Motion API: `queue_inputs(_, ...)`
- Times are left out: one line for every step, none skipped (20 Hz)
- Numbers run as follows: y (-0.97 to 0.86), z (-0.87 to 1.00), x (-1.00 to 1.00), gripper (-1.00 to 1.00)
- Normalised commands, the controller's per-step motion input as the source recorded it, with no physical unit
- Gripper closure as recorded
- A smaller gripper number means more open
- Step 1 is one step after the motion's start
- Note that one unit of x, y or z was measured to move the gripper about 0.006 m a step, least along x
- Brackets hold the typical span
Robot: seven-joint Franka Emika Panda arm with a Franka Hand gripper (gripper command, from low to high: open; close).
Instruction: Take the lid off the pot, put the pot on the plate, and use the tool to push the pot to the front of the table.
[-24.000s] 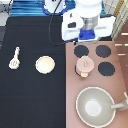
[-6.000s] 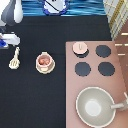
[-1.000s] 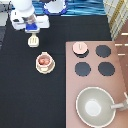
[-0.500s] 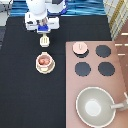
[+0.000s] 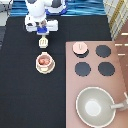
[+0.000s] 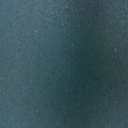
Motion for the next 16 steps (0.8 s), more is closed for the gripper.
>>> queue_inputs(0.03,-0.31,0.76,1.0)
queue_inputs(0.17,-0.27,0.8,1.0)
queue_inputs(0.17,-0.29,0.79,1.0)
queue_inputs(0.17,-0.29,0.77,1.0)
queue_inputs(0.18,-0.28,0.77,1.0)
queue_inputs(0.19,-0.23,0.79,1.0)
queue_inputs(0.21,-0.21,0.8,1.0)
queue_inputs(0.29,-0.08,0.84,1.0)
queue_inputs(0.3,-0.06,0.85,1.0)
queue_inputs(0.33,0.0,0.9,1.0)
queue_inputs(0.34,0.0,0.91,1.0)
queue_inputs(0.33,0.0,0.94,1.0)
queue_inputs(0.32,0.0,0.95,1.0)
queue_inputs(0.31,0.05,0.96,1.0)
queue_inputs(0.27,0.1,0.97,1.0)
queue_inputs(0.25,0.15,0.99,1.0)
